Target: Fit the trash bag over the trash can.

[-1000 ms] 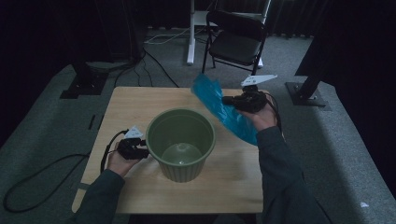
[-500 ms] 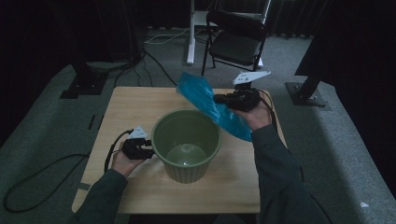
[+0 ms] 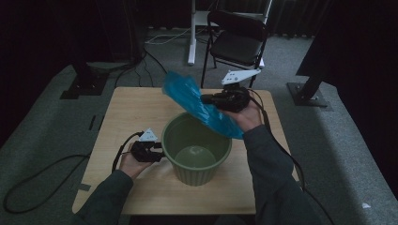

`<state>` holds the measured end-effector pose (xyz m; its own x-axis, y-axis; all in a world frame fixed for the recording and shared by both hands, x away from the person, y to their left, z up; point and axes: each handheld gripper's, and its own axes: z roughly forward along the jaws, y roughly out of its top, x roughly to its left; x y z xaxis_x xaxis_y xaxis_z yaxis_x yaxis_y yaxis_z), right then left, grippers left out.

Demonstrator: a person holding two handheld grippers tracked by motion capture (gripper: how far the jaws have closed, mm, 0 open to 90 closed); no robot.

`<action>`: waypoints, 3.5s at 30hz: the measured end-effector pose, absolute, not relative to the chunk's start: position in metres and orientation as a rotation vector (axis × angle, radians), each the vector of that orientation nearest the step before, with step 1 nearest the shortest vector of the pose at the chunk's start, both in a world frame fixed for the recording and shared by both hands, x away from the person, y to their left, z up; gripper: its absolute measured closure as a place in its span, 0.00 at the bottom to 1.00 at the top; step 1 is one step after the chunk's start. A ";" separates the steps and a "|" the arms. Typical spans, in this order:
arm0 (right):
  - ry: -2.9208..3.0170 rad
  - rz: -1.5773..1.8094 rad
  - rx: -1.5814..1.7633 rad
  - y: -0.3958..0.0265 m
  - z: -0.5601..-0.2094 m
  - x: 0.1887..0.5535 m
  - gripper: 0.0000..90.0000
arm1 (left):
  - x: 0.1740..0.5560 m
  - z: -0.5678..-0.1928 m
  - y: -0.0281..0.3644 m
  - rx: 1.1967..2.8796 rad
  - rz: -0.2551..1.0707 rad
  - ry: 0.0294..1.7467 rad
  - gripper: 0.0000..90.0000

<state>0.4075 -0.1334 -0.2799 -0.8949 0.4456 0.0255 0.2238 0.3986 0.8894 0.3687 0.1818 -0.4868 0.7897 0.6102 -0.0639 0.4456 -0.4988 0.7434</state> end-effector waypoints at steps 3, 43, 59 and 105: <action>2.451 1.502 0.576 -0.124 -0.279 0.406 1.00 | 0.369 -0.486 0.179 2.175 0.265 0.771 0.57; 2.451 1.517 0.436 -0.079 -0.270 0.390 1.00 | 0.368 -0.479 0.183 2.112 0.280 0.765 0.56; 2.486 1.535 0.515 -0.104 -0.300 0.395 0.99 | 0.369 -0.467 0.204 2.000 0.272 0.810 0.56; 2.616 1.425 0.515 -0.119 -0.349 0.384 0.99 | 0.381 -0.381 0.202 1.763 0.206 0.749 0.45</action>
<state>0.3841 -0.1187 -0.3487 -0.9353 0.3492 0.0580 0.2380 0.4993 0.8331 0.3814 0.2022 -0.3813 0.7806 0.5799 -0.2331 0.3798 -0.1440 0.9138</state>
